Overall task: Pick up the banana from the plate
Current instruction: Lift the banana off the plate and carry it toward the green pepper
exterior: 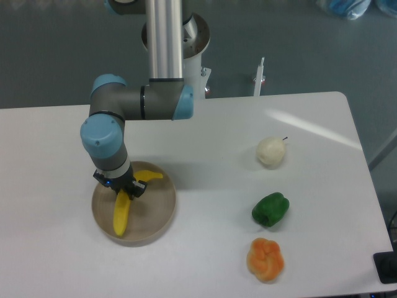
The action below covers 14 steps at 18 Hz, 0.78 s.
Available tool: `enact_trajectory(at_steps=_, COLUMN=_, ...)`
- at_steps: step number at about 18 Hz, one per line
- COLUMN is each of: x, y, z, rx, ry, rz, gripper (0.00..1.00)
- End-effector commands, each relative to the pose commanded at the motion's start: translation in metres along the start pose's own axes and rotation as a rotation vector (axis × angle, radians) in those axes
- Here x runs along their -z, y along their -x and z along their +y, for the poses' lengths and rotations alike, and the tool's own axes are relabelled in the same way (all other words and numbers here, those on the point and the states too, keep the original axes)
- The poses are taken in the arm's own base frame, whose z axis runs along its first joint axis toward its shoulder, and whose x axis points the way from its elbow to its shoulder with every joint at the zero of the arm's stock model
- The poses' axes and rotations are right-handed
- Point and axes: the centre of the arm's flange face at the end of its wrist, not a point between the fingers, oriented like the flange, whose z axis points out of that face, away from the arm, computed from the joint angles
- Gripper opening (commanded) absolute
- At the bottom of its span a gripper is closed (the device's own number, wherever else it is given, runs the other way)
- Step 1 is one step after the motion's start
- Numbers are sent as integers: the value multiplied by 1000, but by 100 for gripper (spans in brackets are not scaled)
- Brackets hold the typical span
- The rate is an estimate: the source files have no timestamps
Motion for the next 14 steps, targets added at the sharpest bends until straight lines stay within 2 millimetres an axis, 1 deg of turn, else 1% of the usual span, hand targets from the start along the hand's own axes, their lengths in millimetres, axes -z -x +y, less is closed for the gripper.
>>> enact_trajectory(at_steps=2, x=19, y=32, z=11, rx=-16, ry=-18, rz=-20, gripper=21)
enact_trajectory(at_steps=4, x=35, y=69, z=26, rx=-11, ry=-26, rz=-58, gripper=21)
enact_trajectory(at_steps=5, x=39, y=84, z=32, rx=-14, ry=-16, rz=-85, gripper=21)
enact_trajectory(at_steps=7, x=47, y=122, z=48, rx=-25, ry=7, rz=-127, gripper=21)
enact_trajectory(at_steps=10, x=65, y=174, z=61, rx=-39, ry=-8, rz=-163, gripper=21)
enact_trajectory(at_steps=13, x=75, y=214, z=80, rx=-43, ry=-8, rz=-185, gripper=21)
enact_trajectory(at_steps=14, x=78, y=224, z=85, rx=-52, ry=-7, rz=-193, gripper=21)
